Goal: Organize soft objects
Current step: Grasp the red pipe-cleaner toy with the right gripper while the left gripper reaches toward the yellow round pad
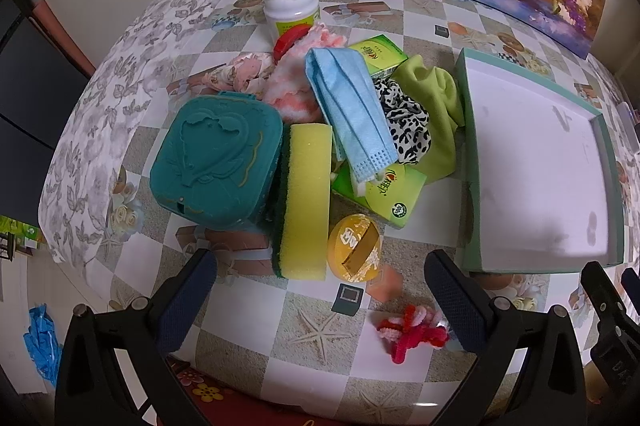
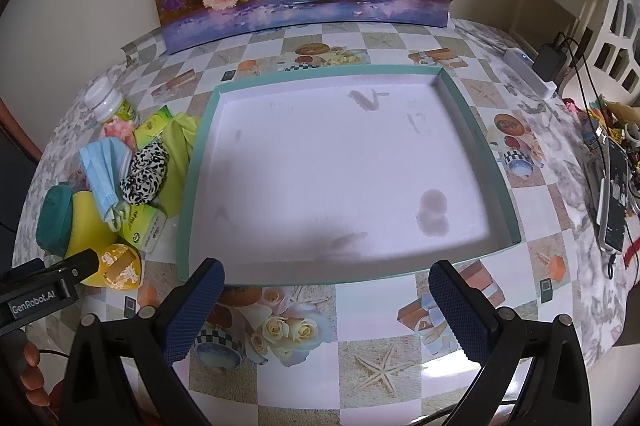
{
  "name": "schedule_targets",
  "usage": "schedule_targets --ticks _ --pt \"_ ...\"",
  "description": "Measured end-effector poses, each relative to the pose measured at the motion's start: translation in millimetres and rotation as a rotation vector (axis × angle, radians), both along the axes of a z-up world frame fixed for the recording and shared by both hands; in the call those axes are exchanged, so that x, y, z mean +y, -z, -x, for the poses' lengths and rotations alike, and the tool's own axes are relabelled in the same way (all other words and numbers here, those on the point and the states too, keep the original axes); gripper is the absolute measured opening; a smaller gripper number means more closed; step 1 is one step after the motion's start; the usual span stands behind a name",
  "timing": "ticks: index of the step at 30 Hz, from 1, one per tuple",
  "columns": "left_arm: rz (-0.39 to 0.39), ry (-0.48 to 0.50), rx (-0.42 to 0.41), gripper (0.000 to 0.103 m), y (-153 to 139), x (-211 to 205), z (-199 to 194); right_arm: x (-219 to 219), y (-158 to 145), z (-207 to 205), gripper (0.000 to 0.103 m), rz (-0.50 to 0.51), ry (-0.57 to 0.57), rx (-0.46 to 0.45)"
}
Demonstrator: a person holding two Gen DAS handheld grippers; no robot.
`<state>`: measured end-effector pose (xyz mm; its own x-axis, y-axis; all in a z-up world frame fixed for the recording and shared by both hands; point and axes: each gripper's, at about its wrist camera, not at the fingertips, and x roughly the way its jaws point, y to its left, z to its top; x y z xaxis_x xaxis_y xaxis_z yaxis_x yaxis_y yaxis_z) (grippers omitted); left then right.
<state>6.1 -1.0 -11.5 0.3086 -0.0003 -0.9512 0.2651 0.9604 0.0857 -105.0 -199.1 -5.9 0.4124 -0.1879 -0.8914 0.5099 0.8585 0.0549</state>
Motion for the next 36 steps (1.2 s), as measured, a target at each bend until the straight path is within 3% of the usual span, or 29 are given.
schedule_targets --ticks 5,19,31,36 --pt "-0.007 -0.004 0.007 0.103 3.6 1.9 -2.5 6.0 4.6 -5.1 0.103 -0.011 -0.026 0.022" --pt "0.008 -0.086 0.121 0.103 25.4 20.6 -11.7 68.9 43.3 -33.5 0.103 -0.184 -0.235 0.142" --pt "0.094 -0.183 0.21 0.103 40.6 43.7 -19.0 137.9 70.8 -52.6 0.103 -0.141 -0.384 0.245" --pt "0.085 -0.198 0.217 0.103 42.8 48.6 -19.2 153.6 77.4 -56.0 0.102 -0.13 -0.41 0.257"
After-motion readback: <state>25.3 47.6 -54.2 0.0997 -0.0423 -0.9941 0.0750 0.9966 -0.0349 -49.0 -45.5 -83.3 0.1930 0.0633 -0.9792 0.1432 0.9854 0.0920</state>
